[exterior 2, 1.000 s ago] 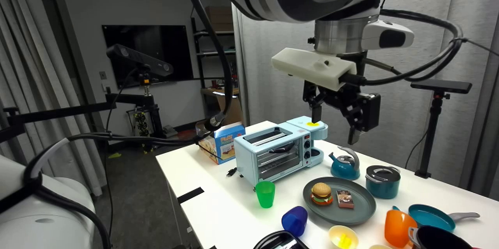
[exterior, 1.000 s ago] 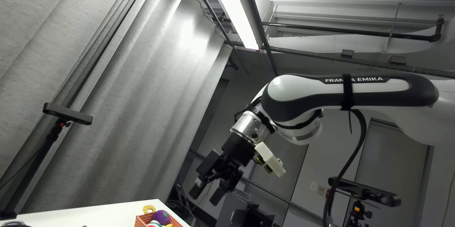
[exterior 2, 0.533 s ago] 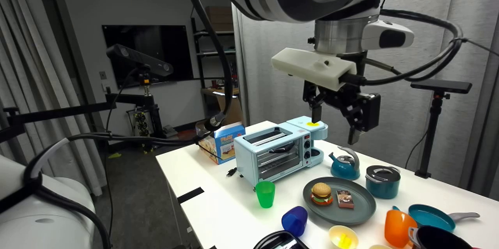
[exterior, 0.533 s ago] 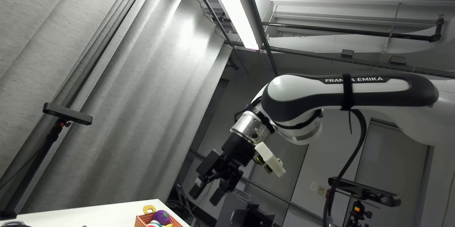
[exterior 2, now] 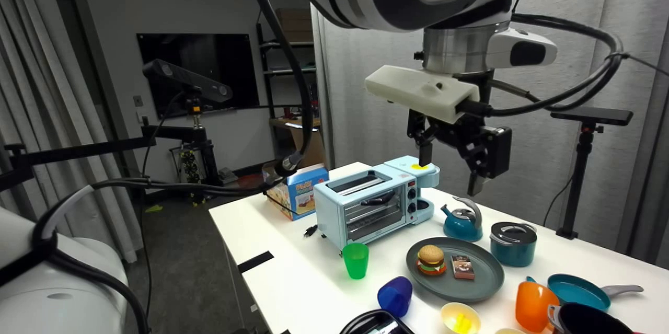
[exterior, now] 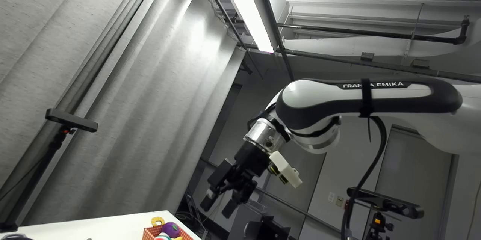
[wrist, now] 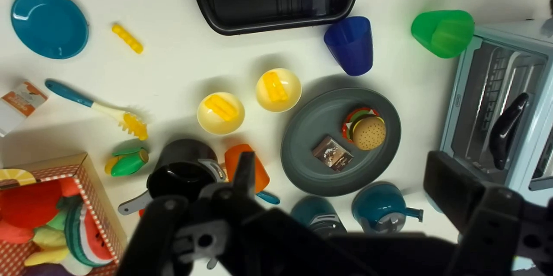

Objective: Pour the content from the two small white bowls into the pot

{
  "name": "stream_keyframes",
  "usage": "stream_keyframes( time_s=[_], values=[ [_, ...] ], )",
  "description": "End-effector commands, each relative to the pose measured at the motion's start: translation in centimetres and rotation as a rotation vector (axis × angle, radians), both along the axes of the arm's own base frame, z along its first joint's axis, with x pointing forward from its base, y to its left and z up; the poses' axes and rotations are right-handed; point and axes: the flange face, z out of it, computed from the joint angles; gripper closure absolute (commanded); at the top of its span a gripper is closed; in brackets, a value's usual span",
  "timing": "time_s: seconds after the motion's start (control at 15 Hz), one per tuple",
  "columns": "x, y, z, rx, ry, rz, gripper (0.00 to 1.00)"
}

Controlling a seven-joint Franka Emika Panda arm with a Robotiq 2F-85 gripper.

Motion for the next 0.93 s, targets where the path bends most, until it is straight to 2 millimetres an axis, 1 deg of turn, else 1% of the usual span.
stream_keyframes(
  time_s=[0.0, 0.27, 0.47, 0.6, 0.87],
  values=[
    [0.7, -1.5, -1.0, -0.019, -0.001, -0.027, 0.0],
    [1.7, -3.5, -3.5, -0.075, 0.01, -0.058, 0.0],
    [2.7, -5.1, -6.2, -0.14, 0.031, -0.066, 0.0],
    [3.2, -5.7, -7.9, -0.173, 0.052, -0.065, 0.0],
    [4.1, -6.7, -12.1, -0.22, 0.115, -0.059, 0.0]
  ],
)
